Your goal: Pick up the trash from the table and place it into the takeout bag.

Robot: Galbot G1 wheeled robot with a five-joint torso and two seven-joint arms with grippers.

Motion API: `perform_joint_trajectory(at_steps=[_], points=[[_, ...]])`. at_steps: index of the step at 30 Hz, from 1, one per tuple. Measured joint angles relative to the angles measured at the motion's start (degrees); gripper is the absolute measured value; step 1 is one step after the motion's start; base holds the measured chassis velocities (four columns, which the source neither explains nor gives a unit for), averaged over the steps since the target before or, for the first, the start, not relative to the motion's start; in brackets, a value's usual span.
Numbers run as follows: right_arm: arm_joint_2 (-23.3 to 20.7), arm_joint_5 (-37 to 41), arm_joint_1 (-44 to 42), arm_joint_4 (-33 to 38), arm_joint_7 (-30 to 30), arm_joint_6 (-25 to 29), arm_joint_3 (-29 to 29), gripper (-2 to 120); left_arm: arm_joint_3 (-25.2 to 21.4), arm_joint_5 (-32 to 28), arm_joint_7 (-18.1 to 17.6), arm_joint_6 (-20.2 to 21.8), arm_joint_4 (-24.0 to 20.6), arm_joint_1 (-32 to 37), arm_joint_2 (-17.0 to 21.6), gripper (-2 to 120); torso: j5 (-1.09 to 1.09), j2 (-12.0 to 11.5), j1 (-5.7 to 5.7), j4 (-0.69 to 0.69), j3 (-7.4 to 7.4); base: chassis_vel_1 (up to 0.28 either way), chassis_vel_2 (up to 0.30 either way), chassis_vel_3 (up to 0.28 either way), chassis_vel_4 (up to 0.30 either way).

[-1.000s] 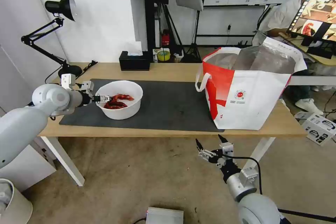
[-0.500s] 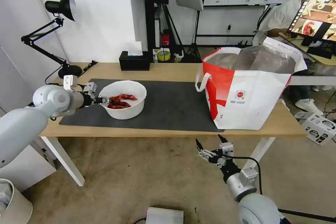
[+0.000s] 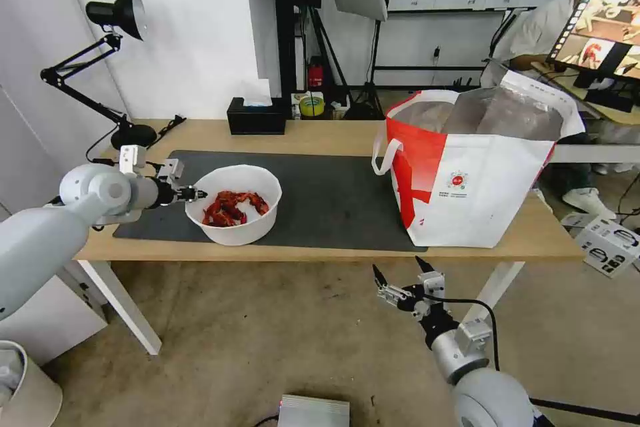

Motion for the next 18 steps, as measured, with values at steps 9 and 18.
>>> perform_joint_trajectory(at_steps=[9, 18], points=[[0.0, 0.0, 0.0, 0.0, 0.0, 0.0, 0.0, 100, -0.8, -4.4, -2.9, 0.0, -2.8, -4.0, -0.7, 0, 0.01, 0.0, 0.00, 0.00, 0.00, 0.000, 0.000, 0.000, 0.000], [0.0, 0.0, 0.0, 0.0, 0.0, 0.0, 0.0, 100, 1.6, -11.5, -8.8, 0.0, -5.4, -12.6, -3.7, 0, 0.02, 0.0, 0.00, -0.01, 0.00, 0.000, 0.000, 0.000, 0.000]])
